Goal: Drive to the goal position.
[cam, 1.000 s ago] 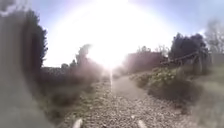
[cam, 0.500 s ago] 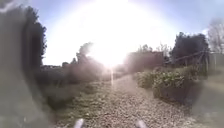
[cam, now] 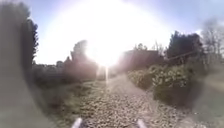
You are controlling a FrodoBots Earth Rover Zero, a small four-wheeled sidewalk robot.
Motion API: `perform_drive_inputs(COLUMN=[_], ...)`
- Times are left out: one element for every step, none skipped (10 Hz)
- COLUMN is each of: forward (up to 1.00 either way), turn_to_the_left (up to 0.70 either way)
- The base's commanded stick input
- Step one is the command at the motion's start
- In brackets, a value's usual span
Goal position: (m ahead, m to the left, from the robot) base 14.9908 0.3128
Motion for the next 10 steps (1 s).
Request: perform_drive_inputs(forward=[0.50, 0.50, 0.50, 0.50, 0.50, 0.50, 0.50, 0.50, 0.50, 0.50], turn_to_the_left=[0.00, 0.00, 0.00, 0.00, 0.00, 0.00, -0.02, -0.23, -0.36, -0.13])
